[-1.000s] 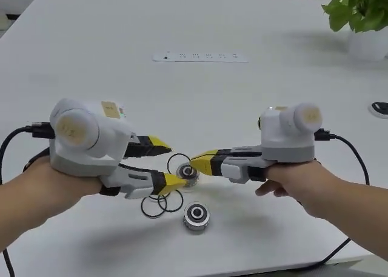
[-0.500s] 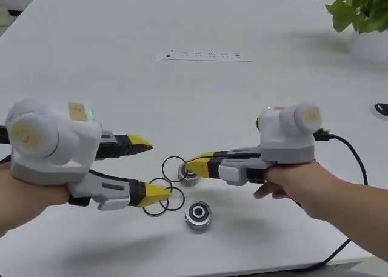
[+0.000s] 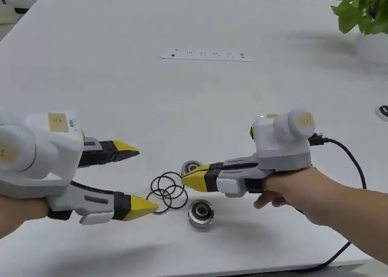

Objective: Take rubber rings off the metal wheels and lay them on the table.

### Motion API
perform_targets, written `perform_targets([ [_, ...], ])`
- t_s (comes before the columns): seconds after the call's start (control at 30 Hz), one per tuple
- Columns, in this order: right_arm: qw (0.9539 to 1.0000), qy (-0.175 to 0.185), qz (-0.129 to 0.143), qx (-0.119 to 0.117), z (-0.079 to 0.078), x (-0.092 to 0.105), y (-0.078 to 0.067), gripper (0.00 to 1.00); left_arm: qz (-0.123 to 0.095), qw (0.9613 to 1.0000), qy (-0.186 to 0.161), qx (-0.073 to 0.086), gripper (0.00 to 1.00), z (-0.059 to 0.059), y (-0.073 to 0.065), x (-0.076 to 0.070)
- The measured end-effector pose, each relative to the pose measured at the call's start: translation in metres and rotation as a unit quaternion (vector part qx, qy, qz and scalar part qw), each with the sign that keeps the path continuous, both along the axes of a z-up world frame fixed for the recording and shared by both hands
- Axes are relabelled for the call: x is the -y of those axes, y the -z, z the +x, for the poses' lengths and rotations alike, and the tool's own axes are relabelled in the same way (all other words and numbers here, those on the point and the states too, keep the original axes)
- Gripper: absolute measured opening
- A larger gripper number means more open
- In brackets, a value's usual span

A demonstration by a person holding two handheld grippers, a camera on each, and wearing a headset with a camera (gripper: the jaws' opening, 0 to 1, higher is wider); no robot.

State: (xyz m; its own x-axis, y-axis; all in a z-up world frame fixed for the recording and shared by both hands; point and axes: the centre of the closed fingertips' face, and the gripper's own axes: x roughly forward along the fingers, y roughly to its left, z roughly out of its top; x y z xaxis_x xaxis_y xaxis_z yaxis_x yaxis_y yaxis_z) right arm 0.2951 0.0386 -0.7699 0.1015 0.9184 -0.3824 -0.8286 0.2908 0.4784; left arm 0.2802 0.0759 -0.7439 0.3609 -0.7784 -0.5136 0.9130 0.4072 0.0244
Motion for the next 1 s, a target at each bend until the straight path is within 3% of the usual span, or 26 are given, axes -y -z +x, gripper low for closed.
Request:
perform_targets([
  [0.4, 0.9985, -0.042, -0.026, -0.024, -0.022, -0.005, 0.016, 0.0, 0.0, 0.9999, -0.005, -0.011, 0.6, -0.008, 0.007, -0.004],
  [0.77, 0.9968, -0.055, -0.059, 0.006, -0.023, -0.004, 0.025, 0.0, 0.001, 0.9998, -0.008, -0.016, 0.6, -0.011, 0.011, -0.004],
  [0.87, 0.996, -0.055, -0.068, 0.019, -0.022, -0.003, 0.027, 0.05, 0.002, 0.9998, -0.008, -0.017, 0.6, -0.012, 0.011, -0.004],
  [1.0, 0.9959, -0.05, -0.073, 0.019, -0.019, -0.001, 0.028, 0.1, 0.005, 0.9997, -0.009, -0.02, 0.59, -0.013, 0.013, -0.005],
])
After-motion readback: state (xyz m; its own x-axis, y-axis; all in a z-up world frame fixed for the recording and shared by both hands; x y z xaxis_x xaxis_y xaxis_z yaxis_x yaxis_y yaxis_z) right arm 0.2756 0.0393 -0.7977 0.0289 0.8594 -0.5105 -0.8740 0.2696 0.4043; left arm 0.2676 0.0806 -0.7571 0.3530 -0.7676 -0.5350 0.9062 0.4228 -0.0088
